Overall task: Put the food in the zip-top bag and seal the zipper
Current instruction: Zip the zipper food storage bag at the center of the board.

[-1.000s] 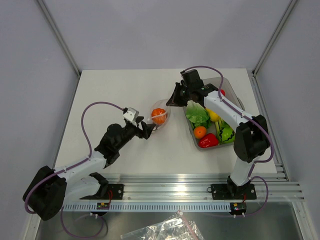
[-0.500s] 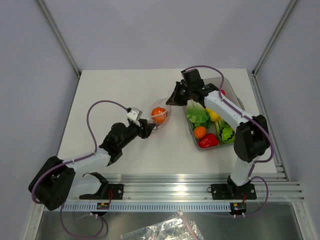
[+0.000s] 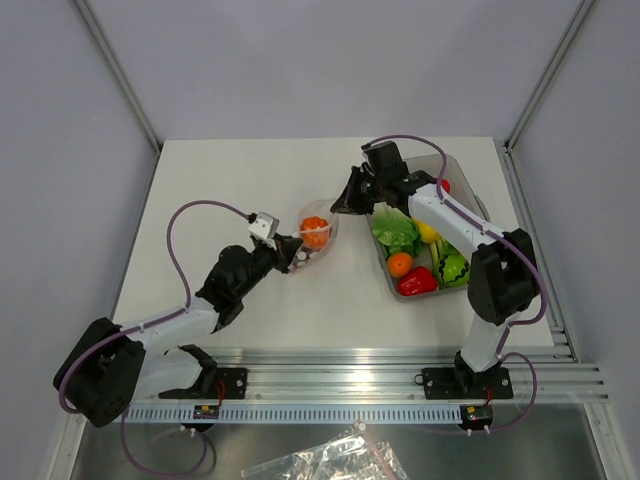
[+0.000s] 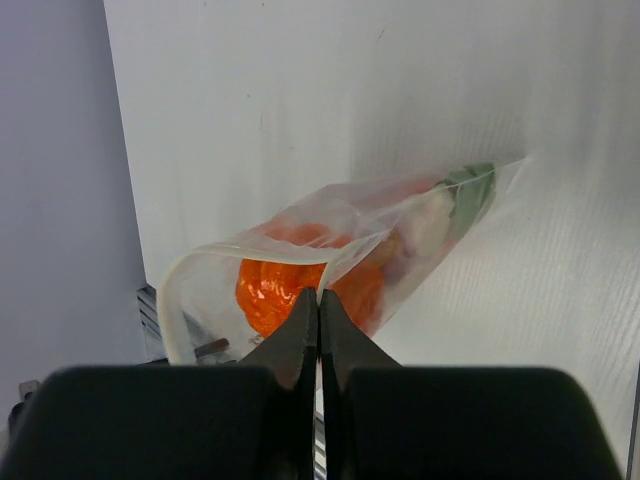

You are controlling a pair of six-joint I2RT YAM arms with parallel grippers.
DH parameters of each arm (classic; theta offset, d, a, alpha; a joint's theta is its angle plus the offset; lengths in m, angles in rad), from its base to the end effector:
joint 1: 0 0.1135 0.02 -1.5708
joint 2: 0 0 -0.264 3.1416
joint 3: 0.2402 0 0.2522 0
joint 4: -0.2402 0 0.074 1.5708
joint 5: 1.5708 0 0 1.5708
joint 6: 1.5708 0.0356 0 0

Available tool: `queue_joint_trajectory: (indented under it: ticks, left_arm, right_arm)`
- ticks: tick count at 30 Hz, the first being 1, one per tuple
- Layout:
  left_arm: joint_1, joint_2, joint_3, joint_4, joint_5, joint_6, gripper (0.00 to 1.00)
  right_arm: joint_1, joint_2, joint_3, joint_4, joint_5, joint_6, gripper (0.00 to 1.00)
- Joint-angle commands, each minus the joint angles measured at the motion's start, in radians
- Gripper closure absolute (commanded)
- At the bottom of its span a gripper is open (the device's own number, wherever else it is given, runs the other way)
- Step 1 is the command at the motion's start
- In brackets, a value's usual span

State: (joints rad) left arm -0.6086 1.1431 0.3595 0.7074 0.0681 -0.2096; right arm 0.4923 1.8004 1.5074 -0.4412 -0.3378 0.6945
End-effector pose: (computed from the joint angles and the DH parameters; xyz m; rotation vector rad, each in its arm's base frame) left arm 0.1919 -0.1367 0.2150 0.3873 1.6462 -0.6758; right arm 0.3573 0.2050 0.2852 0.0627 2.4638 0.9583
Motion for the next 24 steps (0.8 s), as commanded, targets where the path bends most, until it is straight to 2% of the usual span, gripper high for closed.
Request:
queue_joint_trajectory:
  ticks: [1,4,6,7,9,10,11,12,14,15,19,23,24]
  left_arm:
    - [0.006,-0.048,0.058,0.06,-0.059,0.022,1.0]
    - [0.05,-0.049,0.108,-0.001,-0.001,0.006,1.0]
    - [0.114,-0.033,0.134,-0.014,0.114,-0.025,1.0]
    - [0.136,-0.028,0.139,-0.008,0.151,-0.039,1.0]
    - [0.196,0.003,0.159,0.0,0.287,-0.057,1.0]
    - [0.211,0.016,0.173,-0.022,0.341,-0.057,1.0]
    - [0.242,0.032,0.191,-0.034,0.393,-0.057,1.0]
    - [0.254,0.044,0.218,-0.045,0.504,-0.062,1.0]
    - [0.291,0.089,0.246,-0.042,0.611,-0.074,1.0]
    - [0.3,0.102,0.26,-0.043,0.693,-0.092,1.0]
    - [0.329,0.164,0.372,-0.123,0.851,-0.102,1.0]
    - [0.333,0.191,0.458,-0.285,0.941,0.008,1.0]
    - [0.334,0.193,0.47,-0.345,0.964,0.031,1.0]
  right_arm:
    - [-0.008,-0.05,-0.045,0.056,-0.052,0.025,1.0]
    - [-0.003,-0.096,-0.134,0.125,-0.093,0.056,1.0]
    - [0.0,-0.147,-0.202,0.151,-0.089,0.057,1.0]
    - [0.003,-0.166,-0.22,0.153,-0.081,0.044,0.96]
    - [0.006,-0.226,-0.266,0.142,-0.06,0.011,0.83]
    - [0.008,-0.263,-0.276,0.127,-0.047,-0.037,0.7]
    - [0.008,-0.28,-0.28,0.089,-0.035,-0.067,0.66]
    - [0.008,-0.294,-0.277,0.061,-0.005,-0.097,0.62]
    - [0.008,-0.332,-0.263,0.006,0.028,-0.208,0.52]
    - [0.008,-0.341,-0.231,-0.055,0.072,-0.246,0.51]
    - [0.006,-0.361,-0.145,-0.157,0.129,-0.447,0.5]
    - [0.006,-0.366,-0.052,-0.214,0.103,-0.611,0.56]
    - [0.008,-0.368,-0.026,-0.214,0.061,-0.648,0.62]
